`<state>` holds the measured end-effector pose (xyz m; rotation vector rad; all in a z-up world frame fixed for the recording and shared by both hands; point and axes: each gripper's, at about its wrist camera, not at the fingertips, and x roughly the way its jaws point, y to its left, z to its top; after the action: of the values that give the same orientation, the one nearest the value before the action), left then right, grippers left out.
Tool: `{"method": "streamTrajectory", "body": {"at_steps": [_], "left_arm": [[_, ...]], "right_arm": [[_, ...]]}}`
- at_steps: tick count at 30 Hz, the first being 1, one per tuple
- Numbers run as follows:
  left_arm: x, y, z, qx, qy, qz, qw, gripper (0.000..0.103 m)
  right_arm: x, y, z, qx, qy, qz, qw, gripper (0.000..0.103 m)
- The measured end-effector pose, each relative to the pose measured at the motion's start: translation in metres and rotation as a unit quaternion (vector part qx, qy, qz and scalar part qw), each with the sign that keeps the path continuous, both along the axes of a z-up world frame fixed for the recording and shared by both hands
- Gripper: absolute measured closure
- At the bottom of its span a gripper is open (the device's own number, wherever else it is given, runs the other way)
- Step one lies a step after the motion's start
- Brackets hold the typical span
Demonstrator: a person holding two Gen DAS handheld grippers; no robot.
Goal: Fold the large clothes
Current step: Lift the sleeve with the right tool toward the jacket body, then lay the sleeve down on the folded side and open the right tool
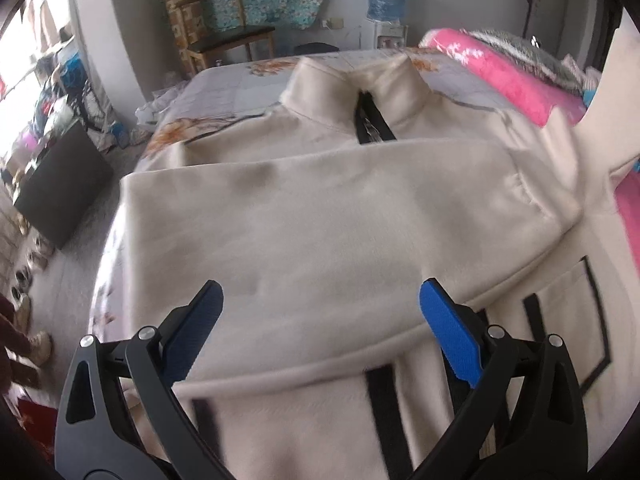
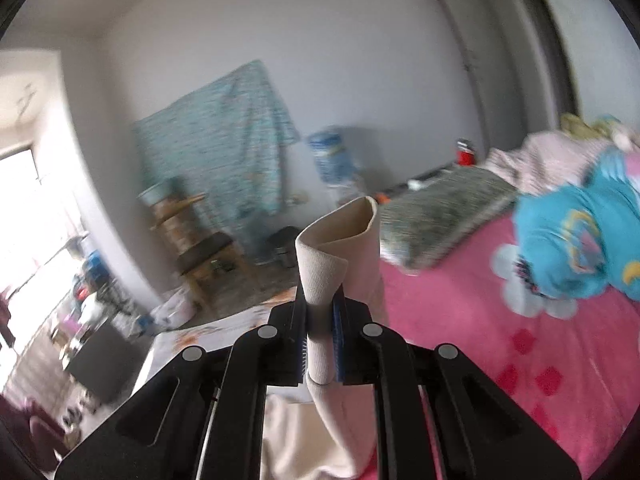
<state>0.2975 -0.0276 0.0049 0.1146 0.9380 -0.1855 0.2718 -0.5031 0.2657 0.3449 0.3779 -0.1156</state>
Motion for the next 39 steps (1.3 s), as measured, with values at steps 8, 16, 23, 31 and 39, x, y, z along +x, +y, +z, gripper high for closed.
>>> {"method": "streamTrajectory", "body": {"at_steps": [8, 16, 23, 31, 39], "left_arm": [[-0.019, 0.065, 0.005, -0.063, 0.026, 0.017, 0.9975, 0.035], [-0.033, 0.125, -0.006, -0.188, 0.059, 0.019, 0.9803, 0.069], [-0.038, 0.144, -0.008, -0.250, 0.071, 0.019, 0.9654, 0.071], [0.008, 0.140, -0.002, -0.273, 0.079, 0.045, 0.9579, 0.068], [0.065, 0.122, -0.027, -0.220, 0.101, 0.089, 0.9661, 0.069]], "right_arm": [[0.023, 0.143, 0.004, -0.020, -0.008, 0.124, 0.992, 0.092], [0.048, 0.314, -0.076, -0.032, 0.057, 0.313, 0.947, 0.089], [0.059, 0.355, -0.174, -0.020, 0.193, 0.390, 0.900, 0.055], [0.067, 0.207, -0.181, 0.003, 0.214, 0.251, 0.944, 0.045], [0.070, 0.114, -0.227, 0.033, 0.250, 0.173, 0.952, 0.045]]}}
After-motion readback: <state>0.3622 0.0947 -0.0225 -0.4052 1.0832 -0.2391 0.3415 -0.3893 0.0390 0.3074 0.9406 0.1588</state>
